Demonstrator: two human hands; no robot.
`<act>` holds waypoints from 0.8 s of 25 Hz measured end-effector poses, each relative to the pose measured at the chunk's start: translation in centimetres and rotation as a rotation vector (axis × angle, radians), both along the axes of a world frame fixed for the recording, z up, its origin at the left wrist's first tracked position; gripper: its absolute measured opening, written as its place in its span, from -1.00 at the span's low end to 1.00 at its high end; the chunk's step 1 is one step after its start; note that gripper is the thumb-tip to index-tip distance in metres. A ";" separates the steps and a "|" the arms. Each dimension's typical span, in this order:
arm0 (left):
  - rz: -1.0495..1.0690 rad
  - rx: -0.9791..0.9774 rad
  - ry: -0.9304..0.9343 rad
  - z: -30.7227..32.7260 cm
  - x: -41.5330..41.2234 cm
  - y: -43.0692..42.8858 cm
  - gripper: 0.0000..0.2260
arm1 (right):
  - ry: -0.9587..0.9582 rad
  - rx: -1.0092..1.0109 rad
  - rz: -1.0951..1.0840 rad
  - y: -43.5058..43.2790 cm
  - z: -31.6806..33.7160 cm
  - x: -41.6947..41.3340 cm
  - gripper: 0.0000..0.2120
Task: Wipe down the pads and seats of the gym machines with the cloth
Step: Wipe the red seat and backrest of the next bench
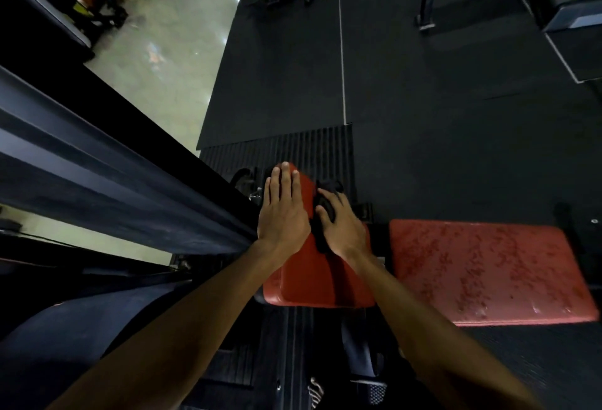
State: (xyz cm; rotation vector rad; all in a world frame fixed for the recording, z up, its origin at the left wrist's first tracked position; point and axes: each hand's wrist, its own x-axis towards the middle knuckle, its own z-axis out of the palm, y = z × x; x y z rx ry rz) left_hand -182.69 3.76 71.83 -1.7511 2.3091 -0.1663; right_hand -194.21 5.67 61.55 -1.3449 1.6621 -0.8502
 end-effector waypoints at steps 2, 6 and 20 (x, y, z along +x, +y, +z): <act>-0.020 -0.001 -0.053 0.0 -0.6 -0.7 -0.36 | 0.004 0.059 -0.071 0.0 -2.5 -0.3 -0.55; -0.020 -0.012 -0.115 -0.6 -1.3 -1.9 -0.39 | -0.052 0.325 -0.119 -4.2 -5.2 -2.2 -0.59; -0.033 -0.054 -0.141 -1.0 -1.5 -1.8 -0.41 | -0.175 0.413 0.120 -12.3 -3.8 -3.3 -0.55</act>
